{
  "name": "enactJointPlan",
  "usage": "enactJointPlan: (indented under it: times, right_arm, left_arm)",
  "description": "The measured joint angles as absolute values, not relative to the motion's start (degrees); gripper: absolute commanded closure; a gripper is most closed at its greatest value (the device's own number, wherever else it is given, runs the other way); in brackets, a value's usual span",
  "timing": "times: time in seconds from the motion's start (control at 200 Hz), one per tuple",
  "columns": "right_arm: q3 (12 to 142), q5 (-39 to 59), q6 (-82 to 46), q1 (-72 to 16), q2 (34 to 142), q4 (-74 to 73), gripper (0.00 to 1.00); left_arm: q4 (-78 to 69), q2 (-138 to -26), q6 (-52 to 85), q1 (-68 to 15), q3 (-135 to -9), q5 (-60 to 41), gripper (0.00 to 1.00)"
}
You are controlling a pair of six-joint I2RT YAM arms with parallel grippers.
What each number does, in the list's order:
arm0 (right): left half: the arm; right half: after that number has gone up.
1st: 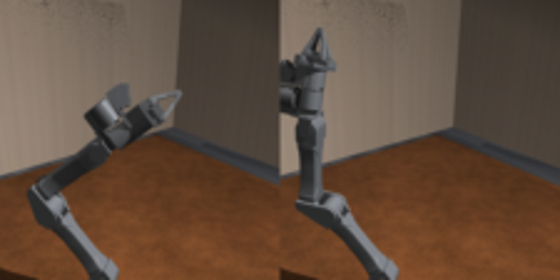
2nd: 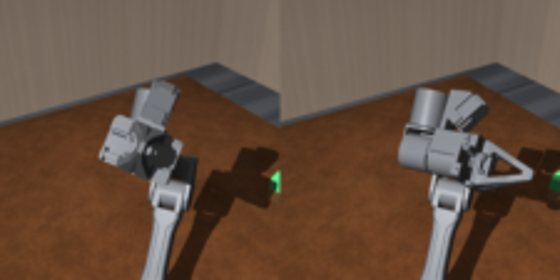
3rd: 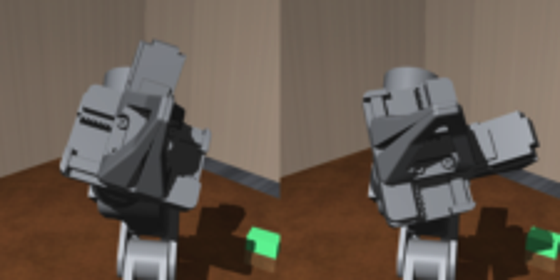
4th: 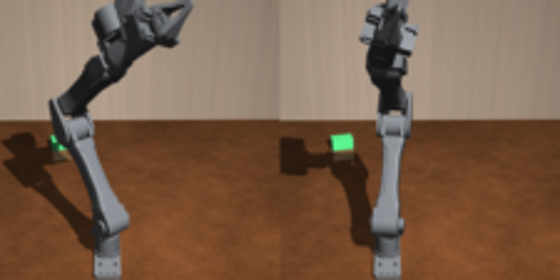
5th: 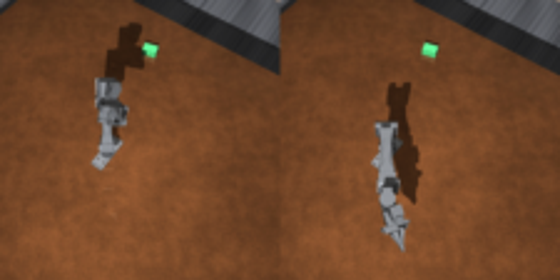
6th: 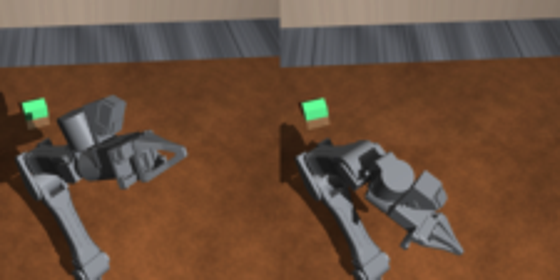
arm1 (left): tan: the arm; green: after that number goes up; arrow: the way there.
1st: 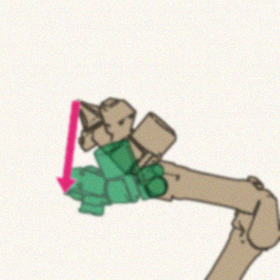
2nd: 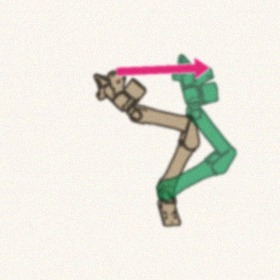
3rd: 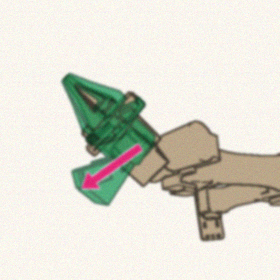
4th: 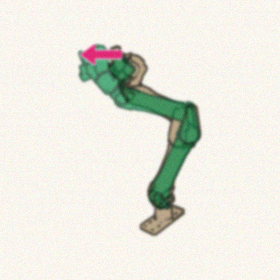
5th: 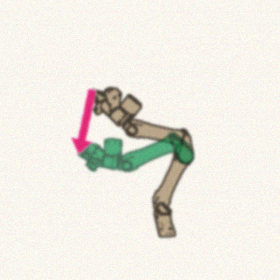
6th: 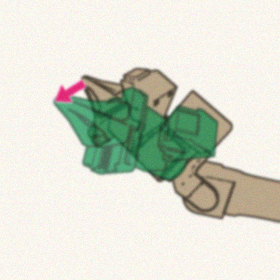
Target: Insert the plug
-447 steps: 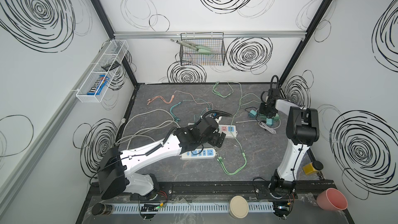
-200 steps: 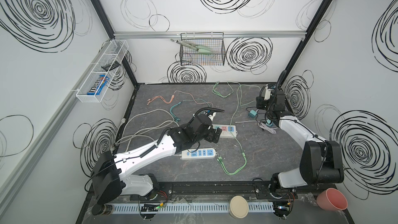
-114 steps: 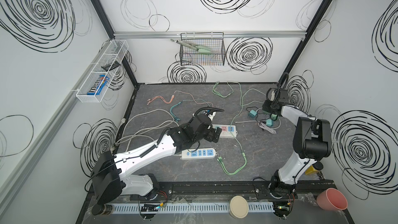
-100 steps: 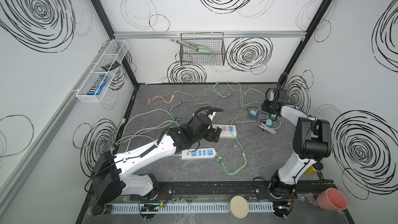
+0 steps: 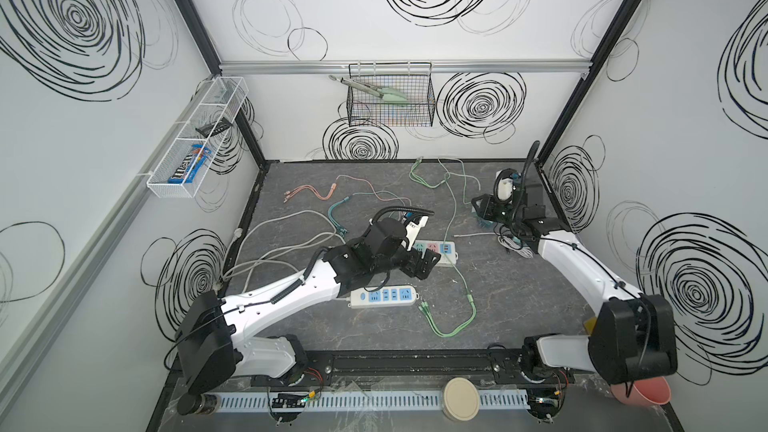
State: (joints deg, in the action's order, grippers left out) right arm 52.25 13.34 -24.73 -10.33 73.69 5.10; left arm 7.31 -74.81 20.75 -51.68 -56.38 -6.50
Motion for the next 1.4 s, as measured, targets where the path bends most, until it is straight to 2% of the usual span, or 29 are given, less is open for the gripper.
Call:
enactJointPlan:
  times: [0.185, 0.425, 0.79, 0.951, 1.056, 1.116, 1.166, 1.176, 1.241, 1.301, 1.341, 1.401]
  right_arm:
    - [47.5, 16.9, -32.4, -15.7, 66.5, -0.3, 0.71]
    - [45.8, 20.9, -38.8, -17.7, 63.9, -4.9, 0.70]
    - [43.8, 24.4, -42.3, -18.8, 61.6, -6.9, 0.69]
    - [43.7, 25.9, -42.9, -18.8, 61.6, -7.5, 0.69]
    - [43.7, 26.3, -43.1, -18.7, 61.6, -7.9, 0.66]
    - [43.7, 25.8, -43.0, -18.6, 61.6, -8.2, 0.61]
    - [43.7, 25.8, -42.7, -18.4, 61.7, -8.2, 0.51]
    - [43.7, 25.8, -42.8, -18.4, 61.7, -8.1, 0.48]
    - [43.9, 27.3, -41.5, -17.6, 61.8, -7.4, 0.23]
    - [44.0, 29.3, -40.1, -16.0, 61.5, -6.1, 0.06]
    - [44.0, 30.2, -38.5, -14.7, 61.1, -5.3, 0.00]
    - [43.5, 30.9, -36.5, -12.3, 60.0, -5.1, 0.02]
  left_arm:
    - [3.0, -80.1, 21.2, -51.6, -60.4, -11.8, 0.14]
    - [-3.2, -85.9, 23.6, -50.7, -64.2, -13.0, 0.17]
    - [-10.5, -92.1, 26.2, -48.9, -67.4, -11.2, 0.35]
    - [-10.3, -95.1, 25.8, -48.2, -69.8, -10.9, 0.50]
    - [-10.3, -95.4, 25.5, -48.4, -70.4, -12.0, 0.71]
    - [-9.6, -95.4, 24.2, -48.4, -70.8, -11.7, 0.84]
    - [-9.5, -95.4, 23.3, -48.2, -70.8, -11.5, 0.95]
    - [-9.4, -95.4, 23.6, -48.1, -70.8, -11.5, 1.00]
    - [-8.9, -95.2, 23.0, -47.8, -70.8, -11.8, 1.00]
    - [-8.7, -94.7, 22.8, -47.0, -70.7, -11.7, 1.00]
    - [-8.3, -93.9, 22.7, -46.1, -70.5, -11.6, 1.00]
    - [-7.1, -92.1, 22.5, -44.7, -70.2, -11.5, 1.00]
